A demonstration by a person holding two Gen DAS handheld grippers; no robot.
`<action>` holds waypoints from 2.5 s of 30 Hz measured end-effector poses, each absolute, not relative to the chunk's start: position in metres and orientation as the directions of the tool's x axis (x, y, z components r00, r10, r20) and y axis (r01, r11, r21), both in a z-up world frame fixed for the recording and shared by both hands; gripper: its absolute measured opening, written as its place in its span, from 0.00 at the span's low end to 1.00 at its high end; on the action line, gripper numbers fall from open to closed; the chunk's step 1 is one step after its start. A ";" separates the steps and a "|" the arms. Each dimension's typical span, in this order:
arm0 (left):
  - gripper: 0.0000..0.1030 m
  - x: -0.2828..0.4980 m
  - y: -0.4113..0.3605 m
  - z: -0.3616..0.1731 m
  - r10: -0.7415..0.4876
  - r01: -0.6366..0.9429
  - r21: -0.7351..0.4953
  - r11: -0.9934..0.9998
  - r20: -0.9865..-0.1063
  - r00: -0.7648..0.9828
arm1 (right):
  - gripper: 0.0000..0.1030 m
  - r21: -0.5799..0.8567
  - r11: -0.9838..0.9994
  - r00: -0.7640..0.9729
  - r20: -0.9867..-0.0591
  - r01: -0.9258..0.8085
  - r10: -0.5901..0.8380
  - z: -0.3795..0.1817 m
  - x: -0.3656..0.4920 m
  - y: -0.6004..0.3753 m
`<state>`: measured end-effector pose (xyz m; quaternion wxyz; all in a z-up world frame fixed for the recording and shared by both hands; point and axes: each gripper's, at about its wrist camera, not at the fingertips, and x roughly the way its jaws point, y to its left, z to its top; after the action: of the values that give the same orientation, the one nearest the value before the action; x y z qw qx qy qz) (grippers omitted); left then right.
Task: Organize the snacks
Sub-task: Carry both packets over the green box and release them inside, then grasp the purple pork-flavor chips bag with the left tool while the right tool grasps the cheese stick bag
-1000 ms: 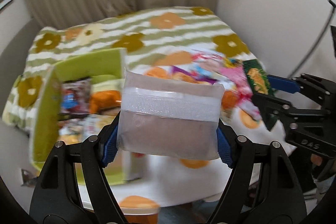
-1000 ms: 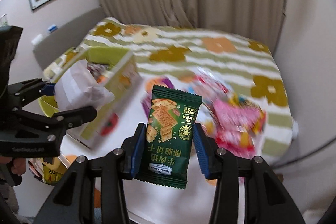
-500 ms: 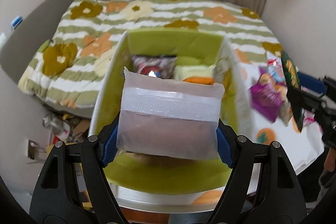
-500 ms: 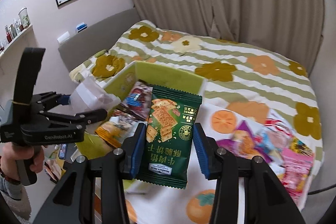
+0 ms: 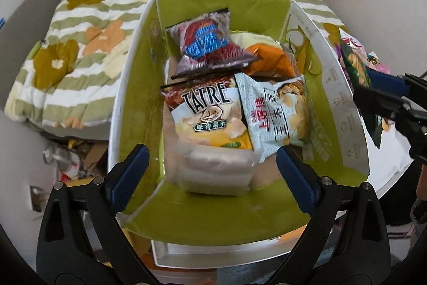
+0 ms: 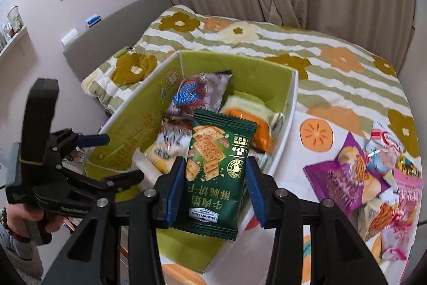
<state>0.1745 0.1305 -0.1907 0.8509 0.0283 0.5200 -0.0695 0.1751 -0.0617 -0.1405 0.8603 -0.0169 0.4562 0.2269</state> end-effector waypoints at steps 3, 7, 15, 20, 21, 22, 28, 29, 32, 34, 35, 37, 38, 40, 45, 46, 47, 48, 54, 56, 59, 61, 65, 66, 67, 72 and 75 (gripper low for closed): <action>0.93 0.170 0.132 -0.184 -0.093 0.158 -0.020 0.987 -0.878 0.469 | 0.40 0.171 0.900 0.468 -0.806 -0.401 0.362 -0.143 0.170 -0.063; 0.93 0.165 0.137 -0.174 -0.079 0.137 -0.012 0.991 -0.864 0.497 | 0.40 0.178 0.892 0.442 -0.818 -0.416 0.369 -0.149 0.169 -0.061; 0.93 0.166 0.155 -0.175 -0.027 0.059 0.001 0.998 -0.876 0.481 | 0.40 0.220 0.874 0.393 -0.826 -0.434 0.404 -0.166 0.175 -0.045; 0.93 0.163 0.162 -0.178 -0.049 0.029 -0.040 0.999 -0.880 0.472 | 0.58 0.215 0.868 0.373 -0.837 -0.447 0.400 -0.174 0.174 -0.034; 0.93 0.162 0.163 -0.179 -0.047 0.028 -0.039 0.999 -0.881 0.470 | 0.73 0.225 0.865 0.369 -0.835 -0.448 0.408 -0.175 0.173 -0.033; 0.93 0.161 0.163 -0.179 -0.045 0.027 -0.037 0.999 -0.881 0.471 | 0.98 0.229 0.864 0.373 -0.830 -0.449 0.414 -0.175 0.172 -0.033; 0.93 0.156 0.165 -0.176 -0.045 0.025 -0.038 0.999 -0.879 0.475 | 1.00 0.203 0.855 0.385 -0.826 -0.477 0.411 -0.173 0.162 -0.032; 0.93 0.156 0.165 -0.176 -0.047 0.025 -0.040 0.999 -0.878 0.477 | 1.00 0.201 0.857 0.386 -0.827 -0.475 0.408 -0.172 0.161 -0.033; 0.93 0.153 0.166 -0.169 -0.060 0.030 -0.052 0.998 -0.868 0.493 | 1.00 0.207 0.859 0.392 -0.822 -0.469 0.412 -0.165 0.160 -0.034; 0.93 0.152 0.165 -0.164 -0.067 0.037 -0.056 0.998 -0.862 0.503 | 1.00 0.197 0.863 0.411 -0.815 -0.465 0.408 -0.159 0.158 -0.035; 0.93 0.152 0.164 -0.161 -0.070 0.041 -0.057 0.998 -0.859 0.507 | 1.00 0.194 0.864 0.414 -0.815 -0.465 0.406 -0.157 0.158 -0.035; 0.93 0.151 0.161 -0.155 -0.081 0.055 -0.062 0.997 -0.851 0.519 | 1.00 0.177 0.871 0.432 -0.812 -0.459 0.393 -0.150 0.157 -0.035; 0.93 0.151 0.159 -0.152 -0.084 0.060 -0.062 0.996 -0.847 0.524 | 1.00 0.174 0.873 0.438 -0.810 -0.455 0.390 -0.147 0.156 -0.036; 0.93 0.151 0.155 -0.145 -0.092 0.074 -0.062 0.995 -0.839 0.536 | 1.00 0.167 0.881 0.455 -0.804 -0.443 0.381 -0.140 0.155 -0.038; 0.93 0.154 0.139 -0.125 -0.130 0.130 -0.066 0.989 -0.809 0.574 | 1.00 0.142 0.898 0.514 -0.779 -0.416 0.360 -0.119 0.148 -0.047; 0.93 0.155 0.134 -0.120 -0.140 0.145 -0.067 0.987 -0.802 0.581 | 1.00 0.139 0.904 0.528 -0.771 -0.405 0.355 -0.114 0.146 -0.051; 0.93 0.157 0.129 -0.116 -0.149 0.158 -0.067 0.985 -0.795 0.588 | 1.00 0.139 0.911 0.544 -0.763 -0.389 0.349 -0.109 0.144 -0.057; 0.93 0.158 0.124 -0.113 -0.158 0.172 -0.067 0.983 -0.789 0.594 | 1.00 0.142 0.914 0.552 -0.758 -0.379 0.347 -0.105 0.144 -0.060; 0.93 0.165 0.085 -0.095 -0.239 0.272 -0.083 0.959 -0.756 0.610 | 1.00 0.134 0.957 0.630 -0.727 -0.259 0.272 -0.082 0.132 -0.103; 0.93 0.167 0.067 -0.090 -0.256 0.304 -0.076 0.950 -0.748 0.612 | 1.00 0.119 0.973 0.659 -0.719 -0.199 0.223 -0.074 0.127 -0.123; 0.93 0.171 0.037 -0.086 -0.276 0.351 -0.060 0.934 -0.745 0.607 | 1.00 0.111 0.987 0.688 -0.708 -0.116 0.160 -0.064 0.123 -0.154; 0.93 0.174 0.018 -0.085 -0.286 0.378 -0.050 0.924 -0.748 0.599 | 1.00 0.124 0.990 0.701 -0.700 -0.072 0.139 -0.061 0.121 -0.177; 0.93 0.182 -0.028 -0.087 -0.297 0.429 -0.024 0.903 -0.756 0.584 | 1.00 0.149 0.989 0.712 -0.695 -0.001 0.106 -0.062 0.122 -0.222; 0.93 0.185 -0.041 -0.089 -0.297 0.437 -0.020 0.899 -0.761 0.576 | 1.00 0.152 0.988 0.710 -0.697 0.010 0.100 -0.064 0.124 -0.233; 0.93 0.189 -0.054 -0.091 -0.302 0.448 -0.021 0.894 -0.767 0.566 | 1.00 0.156 0.988 0.705 -0.702 0.020 0.097 -0.066 0.125 -0.243; 0.93 0.206 -0.105 -0.106 -0.293 0.474 -0.009 0.880 -0.797 0.528 | 1.00 0.190 0.980 0.679 -0.726 0.053 0.104 -0.082 0.134 -0.283; 0.93 0.219 -0.129 -0.118 -0.280 0.473 -0.013 0.881 -0.820 0.499 | 1.00 0.232 0.970 0.661 -0.739 0.071 0.129 -0.094 0.142 -0.309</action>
<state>0.2191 -0.1295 -0.1185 0.8592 0.1071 0.4498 -0.2192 0.1423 -0.3089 -0.0937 0.9033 0.1214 0.4111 0.0161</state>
